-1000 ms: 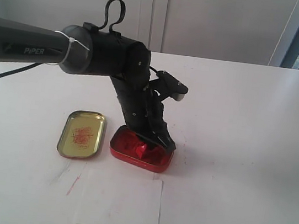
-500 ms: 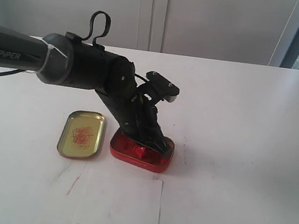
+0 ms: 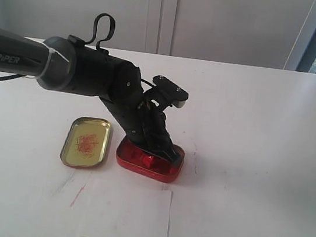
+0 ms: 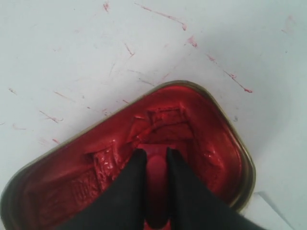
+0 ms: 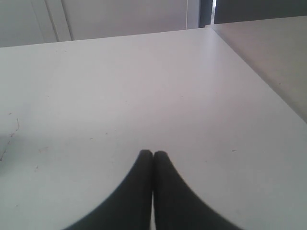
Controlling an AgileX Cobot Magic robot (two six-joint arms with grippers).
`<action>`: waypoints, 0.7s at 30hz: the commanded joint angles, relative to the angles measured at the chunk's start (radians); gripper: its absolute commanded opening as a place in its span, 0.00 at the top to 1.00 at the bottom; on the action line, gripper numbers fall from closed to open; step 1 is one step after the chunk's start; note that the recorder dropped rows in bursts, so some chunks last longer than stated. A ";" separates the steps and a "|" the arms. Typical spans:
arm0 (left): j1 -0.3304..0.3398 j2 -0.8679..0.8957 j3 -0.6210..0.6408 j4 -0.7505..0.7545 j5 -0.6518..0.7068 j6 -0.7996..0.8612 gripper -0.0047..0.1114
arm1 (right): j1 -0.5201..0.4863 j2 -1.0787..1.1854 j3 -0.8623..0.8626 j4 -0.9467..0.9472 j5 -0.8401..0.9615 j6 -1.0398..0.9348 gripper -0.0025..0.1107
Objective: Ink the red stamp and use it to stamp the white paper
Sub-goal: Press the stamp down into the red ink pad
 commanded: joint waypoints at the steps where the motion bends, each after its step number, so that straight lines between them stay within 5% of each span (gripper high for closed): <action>1: -0.005 0.056 0.051 0.035 0.120 -0.010 0.96 | 0.002 -0.004 0.005 0.001 -0.008 -0.005 0.98; 21: -0.005 -0.084 0.016 0.051 0.100 -0.006 0.96 | 0.002 -0.004 0.005 0.001 -0.008 -0.005 0.98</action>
